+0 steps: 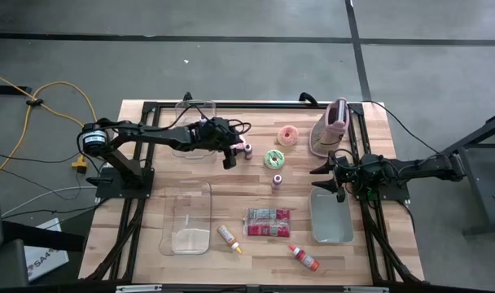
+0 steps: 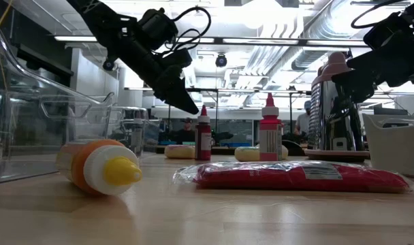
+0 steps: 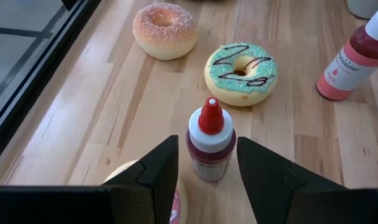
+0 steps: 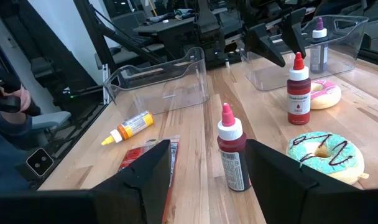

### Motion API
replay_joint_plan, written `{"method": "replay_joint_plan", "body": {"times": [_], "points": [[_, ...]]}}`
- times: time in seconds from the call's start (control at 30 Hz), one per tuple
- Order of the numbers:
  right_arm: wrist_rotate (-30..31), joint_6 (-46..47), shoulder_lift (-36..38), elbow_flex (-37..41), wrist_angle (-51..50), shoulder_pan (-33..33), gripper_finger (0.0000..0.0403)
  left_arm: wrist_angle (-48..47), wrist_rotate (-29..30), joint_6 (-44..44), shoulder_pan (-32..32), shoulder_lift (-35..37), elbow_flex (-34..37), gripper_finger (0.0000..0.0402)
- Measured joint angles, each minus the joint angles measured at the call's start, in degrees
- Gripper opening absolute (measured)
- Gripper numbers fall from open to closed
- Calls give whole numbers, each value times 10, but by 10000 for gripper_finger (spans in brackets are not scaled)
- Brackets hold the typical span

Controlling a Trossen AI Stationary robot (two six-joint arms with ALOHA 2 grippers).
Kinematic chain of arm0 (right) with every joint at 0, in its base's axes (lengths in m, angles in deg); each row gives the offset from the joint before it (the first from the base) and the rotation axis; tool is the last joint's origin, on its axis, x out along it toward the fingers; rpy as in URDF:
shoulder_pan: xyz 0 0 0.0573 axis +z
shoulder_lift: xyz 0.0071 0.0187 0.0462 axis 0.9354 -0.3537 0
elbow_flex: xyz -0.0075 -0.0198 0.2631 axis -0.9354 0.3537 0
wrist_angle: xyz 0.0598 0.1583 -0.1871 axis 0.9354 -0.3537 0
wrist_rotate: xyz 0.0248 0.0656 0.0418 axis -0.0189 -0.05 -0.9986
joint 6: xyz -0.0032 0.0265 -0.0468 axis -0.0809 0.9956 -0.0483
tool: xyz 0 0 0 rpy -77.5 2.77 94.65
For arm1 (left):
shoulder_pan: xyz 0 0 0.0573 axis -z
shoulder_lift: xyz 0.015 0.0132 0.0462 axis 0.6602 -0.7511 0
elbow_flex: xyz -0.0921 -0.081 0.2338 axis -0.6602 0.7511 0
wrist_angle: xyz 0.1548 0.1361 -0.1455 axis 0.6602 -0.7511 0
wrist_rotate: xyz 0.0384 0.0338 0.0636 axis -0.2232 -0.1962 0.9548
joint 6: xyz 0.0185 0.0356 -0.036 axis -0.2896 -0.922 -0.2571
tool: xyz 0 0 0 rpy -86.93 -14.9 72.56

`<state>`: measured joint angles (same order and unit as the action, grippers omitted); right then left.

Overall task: Pick & Place Food Item
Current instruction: Put the red food coloring bottle into the top transparent bin

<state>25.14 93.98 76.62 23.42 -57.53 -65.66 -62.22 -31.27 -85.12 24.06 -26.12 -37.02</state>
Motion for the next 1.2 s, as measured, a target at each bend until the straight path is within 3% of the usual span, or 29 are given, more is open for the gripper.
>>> {"method": "replay_joint_plan", "body": {"times": [0.73,1.03,1.2], "points": [[0,0,0,0,0,0,193,0,-2,-11,-3,0,0,158],[0,0,0,0,0,0,193,0,-2,-16,-4,0,0,209],[0,0,0,0,0,0,193,5,2,-16,-4,-6,0,216]]}}
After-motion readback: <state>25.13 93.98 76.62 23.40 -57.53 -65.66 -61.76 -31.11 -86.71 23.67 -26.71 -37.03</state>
